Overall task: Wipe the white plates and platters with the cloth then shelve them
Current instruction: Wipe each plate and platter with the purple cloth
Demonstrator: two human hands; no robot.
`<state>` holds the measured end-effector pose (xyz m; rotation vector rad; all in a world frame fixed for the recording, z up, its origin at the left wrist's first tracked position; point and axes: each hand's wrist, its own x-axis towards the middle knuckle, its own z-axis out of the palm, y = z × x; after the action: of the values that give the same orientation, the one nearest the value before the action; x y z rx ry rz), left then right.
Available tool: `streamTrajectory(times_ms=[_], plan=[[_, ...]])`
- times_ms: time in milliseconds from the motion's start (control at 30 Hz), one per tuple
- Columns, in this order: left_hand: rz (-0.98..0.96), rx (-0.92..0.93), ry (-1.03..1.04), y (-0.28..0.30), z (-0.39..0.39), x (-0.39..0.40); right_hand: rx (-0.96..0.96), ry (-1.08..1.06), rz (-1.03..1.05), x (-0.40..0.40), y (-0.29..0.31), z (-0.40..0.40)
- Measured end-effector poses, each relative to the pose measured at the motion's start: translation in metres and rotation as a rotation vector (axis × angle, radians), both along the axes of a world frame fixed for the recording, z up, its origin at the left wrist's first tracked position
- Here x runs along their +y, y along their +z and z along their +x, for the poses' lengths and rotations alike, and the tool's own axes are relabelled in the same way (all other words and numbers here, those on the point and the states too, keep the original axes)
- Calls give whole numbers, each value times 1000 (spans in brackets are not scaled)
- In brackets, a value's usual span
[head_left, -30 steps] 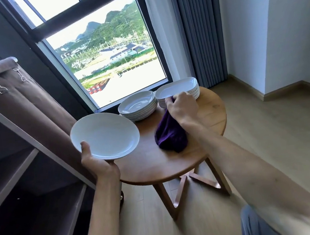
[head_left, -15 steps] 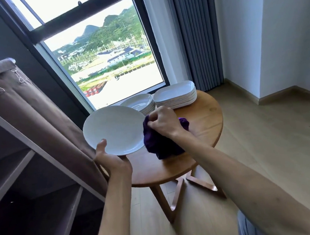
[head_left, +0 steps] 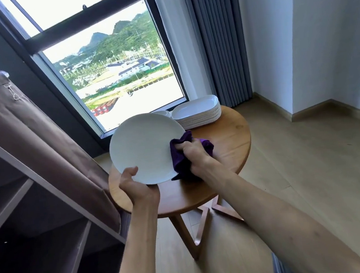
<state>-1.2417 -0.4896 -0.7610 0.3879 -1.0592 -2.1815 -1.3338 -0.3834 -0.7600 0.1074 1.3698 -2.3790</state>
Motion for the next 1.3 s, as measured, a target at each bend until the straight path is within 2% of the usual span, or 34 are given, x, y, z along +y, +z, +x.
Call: streamTrajectory(times_ms=[133,167,200,233,267,300,333,367,433,500,600,667,700,733,800,867,1000,1033,1167,1233,1300], plan=[[-148,-122,-146,11,8,-17,121,-45,85,14,12,-16],[-259,-197,-109,16,9,-19,131,-44,99,16,14,-18],[-451,-296,6,19,11,-21,133,-53,124,18,14,-19],[-728,-388,180,22,15,-23,127,-69,145,19,14,-21],[-1068,-409,342,22,19,-23,118,-77,165,20,14,-24],[-1450,-346,435,19,21,-23,112,-73,187,20,15,-25],[-1780,-254,435,17,23,-22,111,-64,210,19,17,-26],[-2009,-218,357,16,24,-19,109,-51,228,18,18,-27],[-2241,-368,176,20,24,-14,108,-25,263,16,24,-26],[-2305,-512,108,30,23,-10,106,-14,300,16,32,-23],[-2230,-360,94,37,20,-7,74,91,195,21,39,-21],[-1970,-405,64,42,21,-6,53,181,-15,19,44,-14],[-1812,-466,21,41,20,-5,63,162,-63,18,45,-11],[-1669,-477,-50,38,19,-5,99,113,-66,16,44,-9],[-1541,-450,-160,36,20,-6,203,9,-8,19,37,-5],[-1460,-363,-203,41,25,-3,266,-59,27,25,29,-3],[-1049,-153,-329,43,26,-8,447,-211,133,23,27,-14],[-996,-96,-341,39,26,-8,510,-232,148,22,32,-15],[-718,-51,-401,16,24,-10,737,-118,242,22,28,-26],[-657,-68,-435,6,24,-18,740,-110,238,24,28,-22],[-715,-103,-468,6,23,-26,864,-255,170,32,32,-2]])
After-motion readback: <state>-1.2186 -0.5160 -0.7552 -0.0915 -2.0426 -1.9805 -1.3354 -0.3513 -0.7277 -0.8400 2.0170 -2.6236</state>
